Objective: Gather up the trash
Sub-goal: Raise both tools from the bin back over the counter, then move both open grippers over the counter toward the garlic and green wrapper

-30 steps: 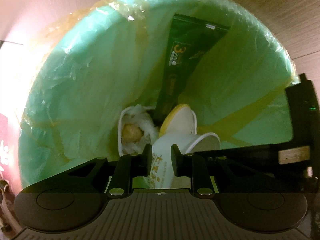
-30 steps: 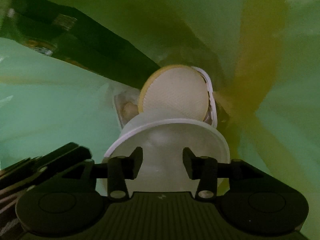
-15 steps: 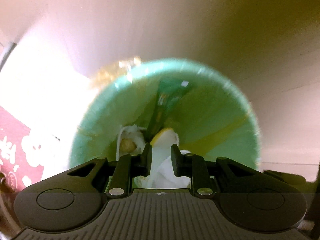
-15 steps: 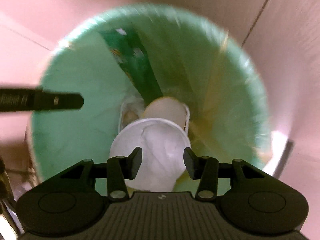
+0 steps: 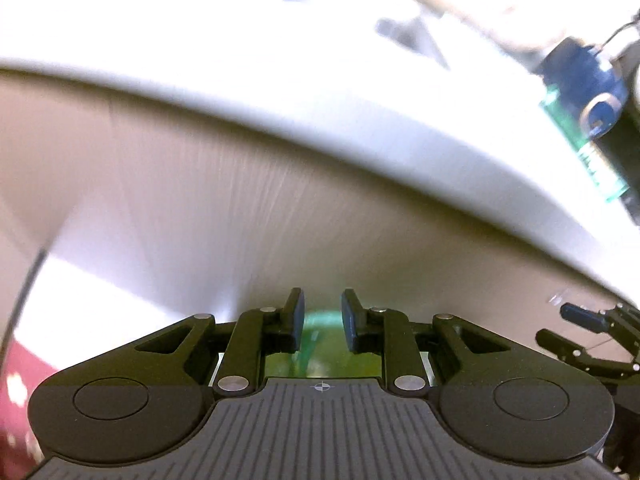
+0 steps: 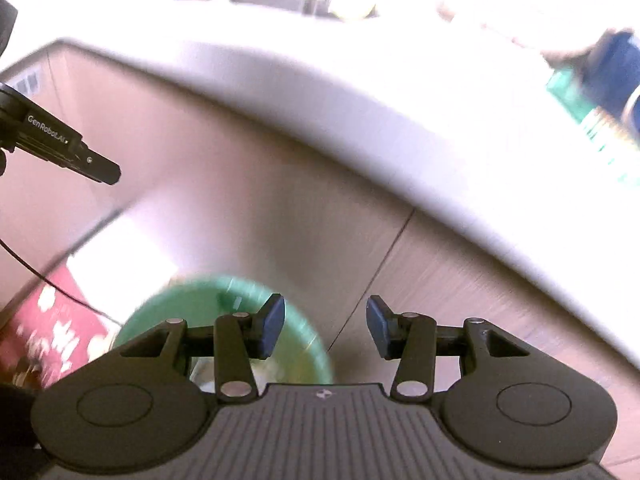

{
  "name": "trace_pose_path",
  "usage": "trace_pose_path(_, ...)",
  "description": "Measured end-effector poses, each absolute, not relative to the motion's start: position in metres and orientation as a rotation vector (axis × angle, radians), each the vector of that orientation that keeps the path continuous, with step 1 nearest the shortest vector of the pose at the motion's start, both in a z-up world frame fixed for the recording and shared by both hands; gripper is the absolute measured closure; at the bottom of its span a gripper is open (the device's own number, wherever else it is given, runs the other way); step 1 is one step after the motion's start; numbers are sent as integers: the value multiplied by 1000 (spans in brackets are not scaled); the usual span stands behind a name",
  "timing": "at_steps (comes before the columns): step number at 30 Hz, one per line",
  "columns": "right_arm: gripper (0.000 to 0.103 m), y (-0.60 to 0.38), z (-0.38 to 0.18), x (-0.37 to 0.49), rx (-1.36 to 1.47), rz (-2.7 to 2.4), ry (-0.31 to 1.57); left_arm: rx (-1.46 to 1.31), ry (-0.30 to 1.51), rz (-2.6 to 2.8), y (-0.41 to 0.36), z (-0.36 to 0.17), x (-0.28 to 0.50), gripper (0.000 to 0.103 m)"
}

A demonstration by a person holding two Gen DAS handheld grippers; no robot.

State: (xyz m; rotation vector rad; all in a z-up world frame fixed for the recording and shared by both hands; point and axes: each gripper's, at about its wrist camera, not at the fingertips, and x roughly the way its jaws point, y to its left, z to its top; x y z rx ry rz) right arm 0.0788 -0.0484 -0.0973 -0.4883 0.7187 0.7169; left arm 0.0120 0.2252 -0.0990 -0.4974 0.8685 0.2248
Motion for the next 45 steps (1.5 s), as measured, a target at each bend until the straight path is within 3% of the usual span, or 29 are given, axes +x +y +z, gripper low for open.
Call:
trace_pose_path(4, 58, -53, -52, 86, -470, 703, 606, -531, 762, 153, 212, -46, 22, 80)
trace_pose_path(9, 58, -49, -43, 109, -559, 689, 472, -535, 693, 114, 179, -17, 62, 80)
trace_pose_path(19, 56, -96, -55, 187, -603, 520, 194, -549, 618, 348, 165, -26, 99, 80)
trace_pose_path(32, 56, -69, -61, 210, -712, 291, -43, -560, 636, 469, 167, -36, 52, 80)
trace_pose_path(34, 53, -77, -63, 205, -704, 262, -52, -570, 640, 467, 165, -38, 42, 80)
trace_pose_path(36, 42, -94, -62, 196, -638, 277, -9, -566, 652, 455, 164, -39, 37, 80)
trace_pose_path(45, 39, -157, -93, 128, -466, 102, 142, -441, 771, 261, 146, -50, 35, 80)
